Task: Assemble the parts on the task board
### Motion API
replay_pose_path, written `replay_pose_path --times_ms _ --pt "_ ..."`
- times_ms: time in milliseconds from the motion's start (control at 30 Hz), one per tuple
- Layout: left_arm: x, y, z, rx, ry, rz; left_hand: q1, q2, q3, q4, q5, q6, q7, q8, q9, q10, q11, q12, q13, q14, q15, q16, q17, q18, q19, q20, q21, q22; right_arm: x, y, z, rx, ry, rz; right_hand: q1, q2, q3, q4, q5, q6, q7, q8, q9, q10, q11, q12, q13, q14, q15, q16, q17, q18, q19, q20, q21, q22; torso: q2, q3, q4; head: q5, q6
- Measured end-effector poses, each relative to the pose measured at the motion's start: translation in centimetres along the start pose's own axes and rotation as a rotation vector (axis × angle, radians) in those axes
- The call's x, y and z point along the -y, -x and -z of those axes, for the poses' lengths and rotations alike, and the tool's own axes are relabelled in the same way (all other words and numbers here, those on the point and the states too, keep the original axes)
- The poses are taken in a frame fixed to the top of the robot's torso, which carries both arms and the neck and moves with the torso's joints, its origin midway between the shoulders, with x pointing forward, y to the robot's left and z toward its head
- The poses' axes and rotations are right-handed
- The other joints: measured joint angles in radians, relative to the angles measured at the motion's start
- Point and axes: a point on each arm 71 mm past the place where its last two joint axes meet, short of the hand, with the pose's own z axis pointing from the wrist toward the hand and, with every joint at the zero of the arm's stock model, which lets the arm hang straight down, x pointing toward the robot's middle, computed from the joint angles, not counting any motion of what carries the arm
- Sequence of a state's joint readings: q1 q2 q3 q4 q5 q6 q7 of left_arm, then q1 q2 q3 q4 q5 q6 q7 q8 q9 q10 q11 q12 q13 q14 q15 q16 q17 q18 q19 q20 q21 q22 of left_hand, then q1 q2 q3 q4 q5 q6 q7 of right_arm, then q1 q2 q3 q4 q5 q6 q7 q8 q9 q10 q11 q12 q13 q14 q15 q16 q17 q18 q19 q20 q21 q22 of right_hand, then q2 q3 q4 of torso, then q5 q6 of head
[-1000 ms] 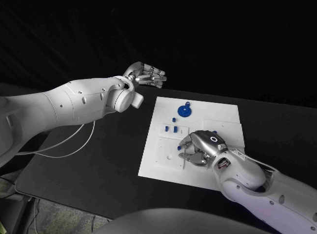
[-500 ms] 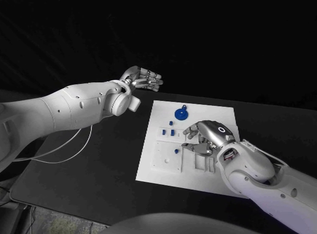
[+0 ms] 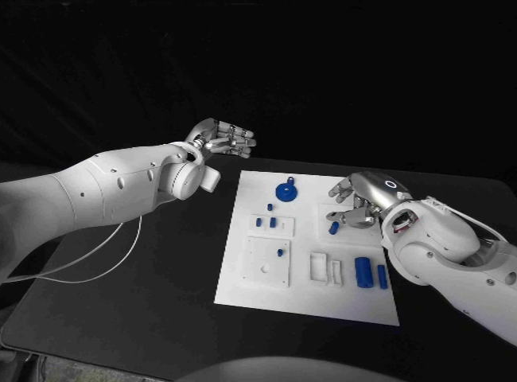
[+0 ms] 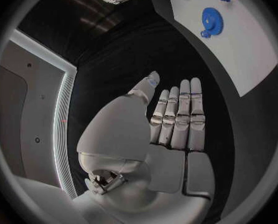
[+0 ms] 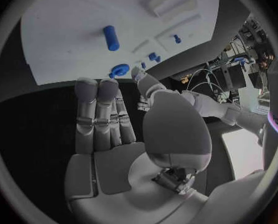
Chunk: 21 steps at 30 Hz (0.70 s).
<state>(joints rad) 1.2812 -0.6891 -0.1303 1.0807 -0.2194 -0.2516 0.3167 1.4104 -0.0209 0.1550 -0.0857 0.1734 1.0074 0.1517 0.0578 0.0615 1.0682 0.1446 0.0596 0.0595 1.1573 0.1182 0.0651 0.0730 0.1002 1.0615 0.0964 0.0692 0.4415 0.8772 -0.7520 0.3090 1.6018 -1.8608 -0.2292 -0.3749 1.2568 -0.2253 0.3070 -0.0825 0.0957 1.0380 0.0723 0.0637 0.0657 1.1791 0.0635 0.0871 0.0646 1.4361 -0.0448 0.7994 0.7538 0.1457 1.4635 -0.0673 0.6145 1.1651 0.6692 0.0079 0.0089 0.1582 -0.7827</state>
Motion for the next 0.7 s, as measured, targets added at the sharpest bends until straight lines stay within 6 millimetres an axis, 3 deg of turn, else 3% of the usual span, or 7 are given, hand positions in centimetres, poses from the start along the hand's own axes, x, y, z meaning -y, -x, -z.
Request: replay_pose_path --times_ms 133,300,600,700 --pt "0.0 0.1 0.0 0.001 0.002 0.004 0.000 0.000 0.000 0.000 0.000 0.000 0.000 0.000 0.000 0.000 0.000 0.000 0.000 0.000 0.000 0.000 0.000 0.000 0.000 0.000 0.000 0.000 1.2 -0.1 0.0 -0.033 -0.032 0.013 0.009 0.010 -0.044 0.025 -0.030 -0.022 -0.006 0.000 0.000 -0.050 0.013 0.006 0.000 0.000 0.012 0.000 -0.008 0.000 0.003 0.011 -0.037 -0.010 0.000 0.0003 -0.0002 -0.005 0.001" --pt "-0.1 0.1 0.0 0.002 0.003 0.007 0.000 0.000 -0.003 -0.003 0.000 0.000 0.000 0.000 0.000 0.000 0.000 0.000 0.000 0.000 0.000 0.000 0.000 0.000 0.000 0.000 0.000 -0.001 1.7 -0.3 -0.1 -0.064 -0.046 0.014 0.022 -0.003 -0.081 0.063 -0.030 -0.037 -0.011 0.000 0.000 -0.078 0.022 0.014 -0.001 -0.005 0.017 0.000 -0.017 -0.001 0.001 0.016 -0.057 -0.012 0.000 0.0008 -0.0001 -0.008 0.002" --pt "-0.1 0.2 -0.1 0.004 0.003 0.007 0.000 0.000 -0.003 -0.003 0.000 0.000 0.000 0.000 0.000 0.000 0.000 0.000 0.000 0.000 0.000 0.000 0.000 0.000 0.000 0.000 0.000 -0.001 1.6 -1.4 -0.1 -0.144 -0.046 0.007 0.027 0.000 -0.110 0.091 -0.025 -0.042 -0.010 0.000 -0.001 -0.078 0.022 0.021 -0.001 -0.008 0.020 0.005 -0.023 -0.002 0.005 0.019 -0.058 -0.001 0.002 0.0005 0.0013 -0.009 0.002" --pt "-0.2 0.4 -0.1 0.008 0.004 0.005 0.000 0.000 -0.003 -0.003 0.000 0.000 0.000 0.000 0.000 0.000 0.000 0.000 0.000 0.000 0.000 0.000 0.000 0.000 0.000 0.000 0.000 -0.001 1.5 -1.7 -0.1 -0.165 -0.043 0.002 0.027 0.000 -0.116 0.096 -0.017 -0.037 -0.005 0.000 -0.001 -0.069 0.013 0.021 -0.002 -0.008 0.020 0.005 -0.025 -0.002 0.005 0.019 -0.053 0.001 0.002 0.0004 0.0014 -0.009 0.002"
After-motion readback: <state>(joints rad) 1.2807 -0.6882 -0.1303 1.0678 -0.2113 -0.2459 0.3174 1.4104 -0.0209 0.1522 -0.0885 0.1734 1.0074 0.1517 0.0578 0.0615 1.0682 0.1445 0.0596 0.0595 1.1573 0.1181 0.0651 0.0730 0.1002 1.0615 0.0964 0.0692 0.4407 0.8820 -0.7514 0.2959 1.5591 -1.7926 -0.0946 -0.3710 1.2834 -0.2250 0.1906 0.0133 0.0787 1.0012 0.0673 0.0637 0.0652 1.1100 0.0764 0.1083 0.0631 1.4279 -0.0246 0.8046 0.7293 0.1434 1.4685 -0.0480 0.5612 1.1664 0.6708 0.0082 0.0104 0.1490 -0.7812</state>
